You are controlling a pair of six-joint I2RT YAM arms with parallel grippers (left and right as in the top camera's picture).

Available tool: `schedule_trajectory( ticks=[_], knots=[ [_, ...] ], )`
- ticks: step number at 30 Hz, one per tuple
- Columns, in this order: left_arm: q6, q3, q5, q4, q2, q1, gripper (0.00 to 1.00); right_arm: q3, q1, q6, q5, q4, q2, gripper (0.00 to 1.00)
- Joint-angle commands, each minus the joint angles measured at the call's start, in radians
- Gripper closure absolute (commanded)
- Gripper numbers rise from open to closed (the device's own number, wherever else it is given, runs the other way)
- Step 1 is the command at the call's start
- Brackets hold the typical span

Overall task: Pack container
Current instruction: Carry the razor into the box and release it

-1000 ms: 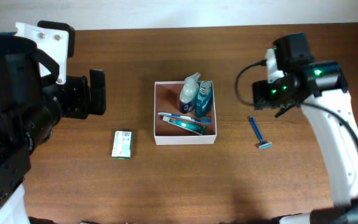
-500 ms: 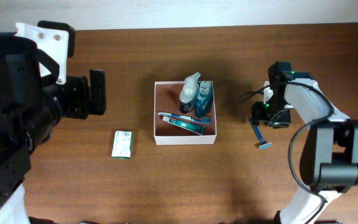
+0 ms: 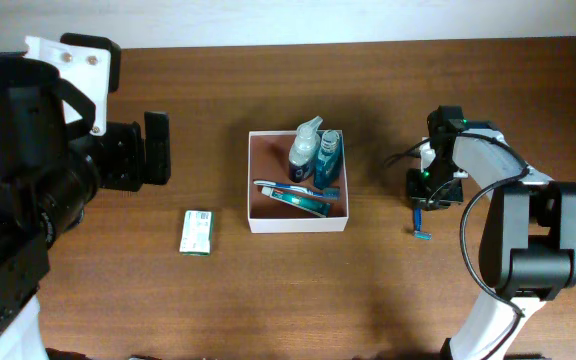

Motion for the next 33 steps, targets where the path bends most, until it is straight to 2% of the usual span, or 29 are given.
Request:
schedule_trajectory(
  ticks=[1, 6, 14, 16, 20, 25, 27, 33],
  knots=[
    [0.016, -0.002, -0.008, 0.0, -0.01, 0.005, 0.01, -0.02, 0.001, -0.003, -0.034, -0.026, 0.034, 0.88],
    [0.016, -0.002, -0.007, 0.0, -0.01, 0.005, 0.01, 0.039, 0.001, -0.003, -0.042, -0.119, -0.051, 0.96],
    [0.016, -0.002, -0.008, 0.0, -0.01, 0.005, 0.01, 0.211, 0.039, -0.004, -0.163, -0.267, -0.403, 0.96],
    [0.016, -0.002, -0.007, 0.0, -0.01, 0.005, 0.01, 0.243, 0.12, -0.058, -0.224, -0.262, -0.52, 0.96],
    [0.016, -0.002, -0.008, 0.0, -0.01, 0.005, 0.01, 0.261, 0.336, -0.253, -0.22, -0.239, -0.624, 0.96],
    [0.016, -0.002, -0.008, 0.0, -0.01, 0.005, 0.01, 0.246, 0.655, -0.496, -0.026, -0.217, -0.569, 0.96],
    [0.016, -0.002, -0.008, 0.0, -0.01, 0.005, 0.01, 0.241, 0.698, -0.572, 0.046, -0.198, -0.499, 0.96],
    [0.016, -0.002, -0.008, 0.0, -0.01, 0.005, 0.01, 0.241, 0.702, -0.764, 0.052, -0.095, -0.255, 0.96]
  ],
)
